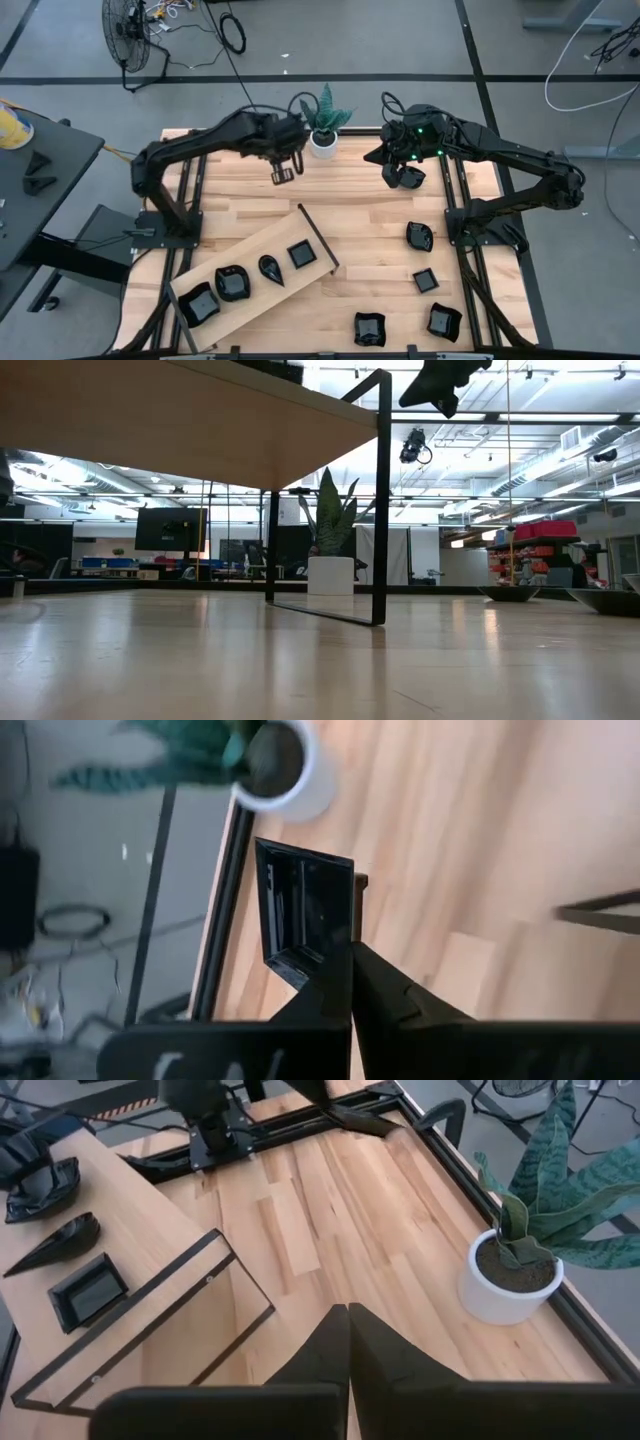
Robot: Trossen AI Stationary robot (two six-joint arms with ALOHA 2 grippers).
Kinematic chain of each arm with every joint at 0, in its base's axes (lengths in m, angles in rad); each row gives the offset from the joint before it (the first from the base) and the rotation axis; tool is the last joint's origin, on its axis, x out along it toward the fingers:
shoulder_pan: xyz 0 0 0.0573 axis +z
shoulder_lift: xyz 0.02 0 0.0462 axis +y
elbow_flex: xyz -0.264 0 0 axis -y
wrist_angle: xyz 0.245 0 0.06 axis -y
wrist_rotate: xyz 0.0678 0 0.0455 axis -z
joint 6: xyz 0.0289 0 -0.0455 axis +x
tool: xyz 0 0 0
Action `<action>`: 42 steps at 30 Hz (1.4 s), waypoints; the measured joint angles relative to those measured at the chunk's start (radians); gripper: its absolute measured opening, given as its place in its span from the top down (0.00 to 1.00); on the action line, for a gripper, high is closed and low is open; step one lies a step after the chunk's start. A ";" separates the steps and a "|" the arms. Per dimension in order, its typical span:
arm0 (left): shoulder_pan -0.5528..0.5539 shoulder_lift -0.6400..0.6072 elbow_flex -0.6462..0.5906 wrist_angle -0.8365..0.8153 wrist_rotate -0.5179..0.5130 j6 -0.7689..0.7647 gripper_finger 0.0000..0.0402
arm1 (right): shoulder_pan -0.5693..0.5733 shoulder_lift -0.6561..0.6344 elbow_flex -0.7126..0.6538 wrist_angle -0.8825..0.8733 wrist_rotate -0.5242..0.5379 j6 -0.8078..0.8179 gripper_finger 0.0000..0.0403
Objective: Pick & Place Mini shaped plates
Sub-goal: Stack the black square plate on top of the black square plate on the shelf
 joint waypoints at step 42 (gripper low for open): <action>-0.736 -0.097 0.000 0.096 -0.122 0.348 1.00 | 0.000 -0.104 0.000 -0.144 0.034 0.021 0.99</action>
